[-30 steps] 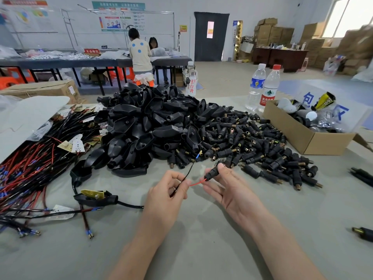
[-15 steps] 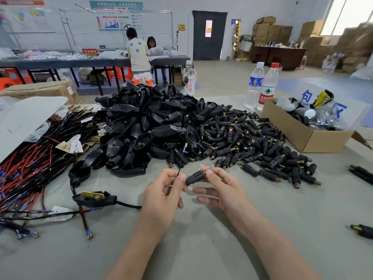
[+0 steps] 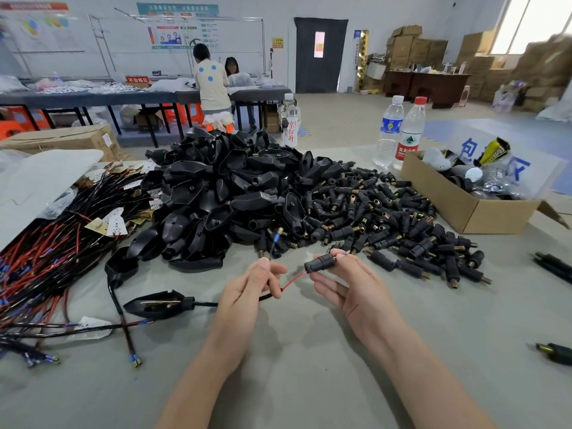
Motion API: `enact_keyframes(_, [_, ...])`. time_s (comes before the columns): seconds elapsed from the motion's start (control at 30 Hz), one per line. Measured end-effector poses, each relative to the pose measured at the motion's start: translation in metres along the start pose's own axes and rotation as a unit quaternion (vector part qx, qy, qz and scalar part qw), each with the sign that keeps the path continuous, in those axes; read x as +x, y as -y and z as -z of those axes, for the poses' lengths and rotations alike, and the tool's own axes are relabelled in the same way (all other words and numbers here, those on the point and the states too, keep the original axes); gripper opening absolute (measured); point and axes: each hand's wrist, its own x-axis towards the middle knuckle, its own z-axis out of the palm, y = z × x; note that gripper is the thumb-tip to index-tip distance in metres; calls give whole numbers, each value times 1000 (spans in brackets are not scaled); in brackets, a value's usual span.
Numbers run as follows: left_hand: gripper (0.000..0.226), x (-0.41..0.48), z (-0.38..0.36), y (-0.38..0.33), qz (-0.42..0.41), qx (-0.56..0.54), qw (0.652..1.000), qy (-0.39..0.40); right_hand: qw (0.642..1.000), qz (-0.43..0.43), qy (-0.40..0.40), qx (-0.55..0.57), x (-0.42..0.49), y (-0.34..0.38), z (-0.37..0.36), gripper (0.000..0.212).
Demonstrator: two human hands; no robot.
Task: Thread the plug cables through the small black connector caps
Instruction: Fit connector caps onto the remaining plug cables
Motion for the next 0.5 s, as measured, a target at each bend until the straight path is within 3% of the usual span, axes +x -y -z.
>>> enact_keyframes(0.2, [34,0,4,-6,43,4,999,11,995,-46,-13,84,-1,5,2,13])
enact_keyframes(0.5, [46,2,2,-6,41,15,999,-15,991,-69,31,106,-1,6,1,19])
